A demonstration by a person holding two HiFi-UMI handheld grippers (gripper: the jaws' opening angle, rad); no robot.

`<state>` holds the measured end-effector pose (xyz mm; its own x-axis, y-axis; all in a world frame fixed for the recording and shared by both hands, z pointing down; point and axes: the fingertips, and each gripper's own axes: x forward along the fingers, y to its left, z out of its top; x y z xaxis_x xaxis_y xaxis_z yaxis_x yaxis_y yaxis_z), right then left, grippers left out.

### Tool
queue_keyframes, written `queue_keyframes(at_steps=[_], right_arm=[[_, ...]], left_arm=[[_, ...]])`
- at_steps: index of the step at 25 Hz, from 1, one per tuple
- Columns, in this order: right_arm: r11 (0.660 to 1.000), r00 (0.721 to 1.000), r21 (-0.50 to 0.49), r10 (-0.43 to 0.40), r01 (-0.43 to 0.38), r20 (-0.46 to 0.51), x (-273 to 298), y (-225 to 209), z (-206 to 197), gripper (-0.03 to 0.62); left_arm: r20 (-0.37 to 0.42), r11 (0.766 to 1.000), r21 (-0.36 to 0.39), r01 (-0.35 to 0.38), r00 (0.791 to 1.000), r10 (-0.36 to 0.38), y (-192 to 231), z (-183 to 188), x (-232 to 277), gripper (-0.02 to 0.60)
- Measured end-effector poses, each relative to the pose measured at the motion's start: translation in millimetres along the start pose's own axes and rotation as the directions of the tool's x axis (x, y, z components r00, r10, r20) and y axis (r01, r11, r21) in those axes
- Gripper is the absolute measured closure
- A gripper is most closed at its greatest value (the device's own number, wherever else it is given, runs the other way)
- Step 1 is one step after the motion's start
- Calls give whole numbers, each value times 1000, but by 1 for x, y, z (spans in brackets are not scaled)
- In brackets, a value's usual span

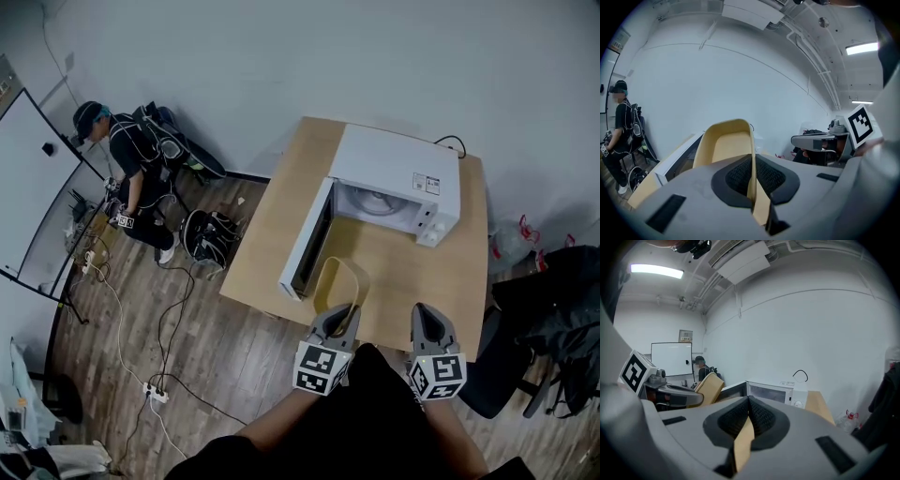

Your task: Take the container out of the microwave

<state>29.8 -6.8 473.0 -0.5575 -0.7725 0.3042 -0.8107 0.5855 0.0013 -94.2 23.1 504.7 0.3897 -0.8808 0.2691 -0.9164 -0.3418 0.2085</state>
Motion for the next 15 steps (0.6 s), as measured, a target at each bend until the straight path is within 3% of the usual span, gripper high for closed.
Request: queue_keyframes(at_steps=[15], right_arm=[[999,999,-46,-22,24,38,2,17,15,535]], left_arm=[[47,999,30,14,999,-16,-4,20,0,560]])
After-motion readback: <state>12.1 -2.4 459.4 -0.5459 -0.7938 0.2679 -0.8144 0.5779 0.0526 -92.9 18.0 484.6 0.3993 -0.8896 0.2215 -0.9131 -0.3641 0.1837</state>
